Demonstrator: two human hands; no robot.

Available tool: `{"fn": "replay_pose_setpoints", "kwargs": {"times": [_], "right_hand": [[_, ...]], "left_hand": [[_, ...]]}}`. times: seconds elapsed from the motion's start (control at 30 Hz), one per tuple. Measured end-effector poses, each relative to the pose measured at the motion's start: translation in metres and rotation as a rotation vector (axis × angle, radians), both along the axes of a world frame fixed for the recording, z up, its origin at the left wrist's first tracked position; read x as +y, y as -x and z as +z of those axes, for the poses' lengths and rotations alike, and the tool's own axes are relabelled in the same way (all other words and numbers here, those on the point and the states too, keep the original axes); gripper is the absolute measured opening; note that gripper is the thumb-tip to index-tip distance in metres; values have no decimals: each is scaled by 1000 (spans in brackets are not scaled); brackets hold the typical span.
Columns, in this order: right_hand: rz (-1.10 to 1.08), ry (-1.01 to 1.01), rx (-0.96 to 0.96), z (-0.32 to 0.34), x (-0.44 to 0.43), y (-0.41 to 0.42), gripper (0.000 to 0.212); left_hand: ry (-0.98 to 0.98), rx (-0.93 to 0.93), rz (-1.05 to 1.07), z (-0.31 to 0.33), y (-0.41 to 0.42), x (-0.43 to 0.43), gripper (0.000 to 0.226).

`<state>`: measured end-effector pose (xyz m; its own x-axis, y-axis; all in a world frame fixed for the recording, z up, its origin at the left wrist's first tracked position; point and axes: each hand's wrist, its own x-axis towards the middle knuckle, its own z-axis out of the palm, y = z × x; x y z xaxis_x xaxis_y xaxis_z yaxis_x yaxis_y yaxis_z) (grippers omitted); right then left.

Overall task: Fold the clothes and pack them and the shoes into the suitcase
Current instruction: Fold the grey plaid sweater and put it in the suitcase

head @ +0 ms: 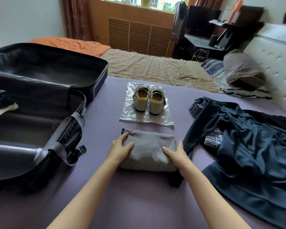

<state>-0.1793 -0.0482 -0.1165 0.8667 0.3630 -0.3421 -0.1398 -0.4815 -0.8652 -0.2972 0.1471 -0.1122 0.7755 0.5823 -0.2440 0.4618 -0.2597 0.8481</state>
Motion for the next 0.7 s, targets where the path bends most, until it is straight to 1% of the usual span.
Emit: {"fn": "replay_pose_setpoints", "kwargs": {"times": [0.03,0.07,0.13,0.17,0.23,0.3,0.33,0.37,0.4,0.47,0.5,0.53,0.6,0.7], "right_hand": [[-44,-2,45,-5,0,-3,111],[-72,8,70,-13,-1,-8,107],[-53,81,92,-19,-2,-8,73],[-49,105,82,-23,-3,-7,65],[-61,90,80,-40,-6,-9,76],[-47,29,54,-83,-13,-30,80],[-62,28,48,-79,-12,-28,79],[-72,10,36,-56,-9,-13,74],[-75,-38,15,-32,-7,3,63],[-80,-123,0,-1,-3,23,27],[-77,-153,-11,3,-2,26,20],[-68,-182,-22,5,-3,28,23],[-50,-257,-39,8,-3,32,38],[-70,-390,9,12,-3,37,39]], "left_hand": [[38,-30,27,0,2,1,64],[55,-36,38,0,4,0,63],[61,-18,48,-2,6,-2,63],[59,-19,59,-4,6,-3,65],[68,-33,76,-6,8,-6,75],[96,-52,80,-7,10,-6,90],[122,-65,83,-8,11,-7,93],[152,-94,91,-8,12,-7,92],[177,-137,100,-7,14,-8,88],[212,-236,112,-5,16,-9,75],[223,-275,118,-5,18,-9,70],[234,-306,124,-5,19,-9,68],[290,-371,129,-5,23,-10,68],[367,-446,150,-7,32,-10,68]]}}
